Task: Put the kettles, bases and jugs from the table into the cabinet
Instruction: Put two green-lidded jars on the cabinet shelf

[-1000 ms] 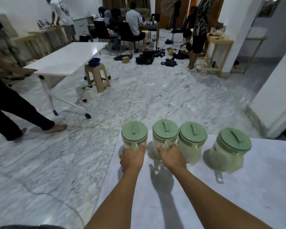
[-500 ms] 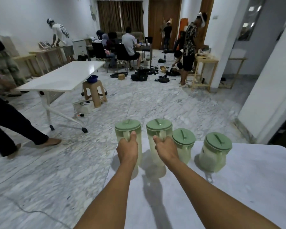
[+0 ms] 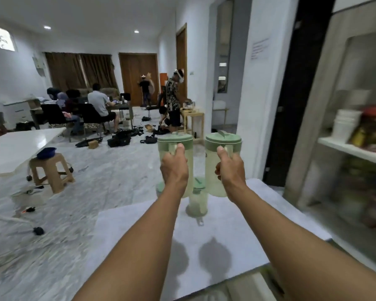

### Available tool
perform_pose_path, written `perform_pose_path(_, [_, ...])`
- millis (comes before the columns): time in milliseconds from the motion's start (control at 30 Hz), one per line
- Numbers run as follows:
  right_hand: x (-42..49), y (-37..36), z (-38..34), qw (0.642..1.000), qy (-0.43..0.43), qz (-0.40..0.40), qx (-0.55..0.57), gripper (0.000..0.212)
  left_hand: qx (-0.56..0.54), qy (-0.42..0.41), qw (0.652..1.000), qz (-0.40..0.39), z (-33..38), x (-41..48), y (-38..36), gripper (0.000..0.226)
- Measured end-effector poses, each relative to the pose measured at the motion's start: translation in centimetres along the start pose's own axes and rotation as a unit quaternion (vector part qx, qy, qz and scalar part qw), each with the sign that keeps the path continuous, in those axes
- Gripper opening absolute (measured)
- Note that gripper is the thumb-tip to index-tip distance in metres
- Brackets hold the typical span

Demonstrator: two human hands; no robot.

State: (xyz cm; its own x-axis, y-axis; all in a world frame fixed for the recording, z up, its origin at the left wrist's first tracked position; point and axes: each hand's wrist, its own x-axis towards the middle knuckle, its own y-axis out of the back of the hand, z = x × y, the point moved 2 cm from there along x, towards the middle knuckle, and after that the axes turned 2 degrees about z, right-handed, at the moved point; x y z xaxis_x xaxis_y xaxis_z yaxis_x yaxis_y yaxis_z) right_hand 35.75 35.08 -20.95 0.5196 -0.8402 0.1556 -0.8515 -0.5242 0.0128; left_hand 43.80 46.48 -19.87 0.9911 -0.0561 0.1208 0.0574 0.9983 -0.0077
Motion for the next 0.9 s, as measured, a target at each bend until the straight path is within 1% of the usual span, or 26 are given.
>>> perform_pose_path(133, [1.2,11.8,-2.4,0.993,0.020,0.117,-0.011,0.057,-0.038,-0.032,0.994,-0.097,3.6,-6.9,-9.2,0.048])
perform_pose_path(267, [1.4,24.4,-5.2,0.969,0.040,0.241,-0.031,0.067,-0.061,-0.044,0.979,-0.191,6.8,-15.4,-18.3,0.054])
perform_pose_path(433, [0.6,40.9,-7.6,0.922,0.070,0.377,-0.051,0.054,-0.098,-0.059,0.948,-0.298,10.1,-28.1,-29.3,0.050])
perform_pose_path(533, [0.1,50.4,-8.6,0.899,0.090,0.423,-0.073,0.060,-0.121,-0.058,0.925,-0.354,11.4,-35.9,-35.8,0.055])
perform_pose_path(600, [-0.3,56.5,-9.1,0.882,0.100,0.452,-0.088,0.063,-0.134,-0.058,0.910,-0.387,12.0,-41.0,-39.8,0.050])
perform_pose_path(667, [-0.6,62.2,-9.1,0.867,0.101,0.476,-0.103,0.059,-0.150,-0.048,0.895,-0.417,12.5,-45.6,-43.2,0.045])
perform_pose_path(733, [-0.9,67.2,-8.4,0.857,0.093,0.493,-0.114,0.057,-0.167,-0.028,0.893,-0.416,12.9,-49.4,-46.1,0.046])
perform_pose_path(833, [-0.9,72.8,-6.6,0.845,0.080,0.515,-0.121,0.064,-0.188,0.003,0.911,-0.366,13.5,-54.2,-48.9,0.040])
perform_pose_path(900, [-0.2,75.6,-5.2,0.839,0.067,0.527,-0.114,0.069,-0.188,-0.002,0.920,-0.343,13.7,-56.7,-50.1,0.037])
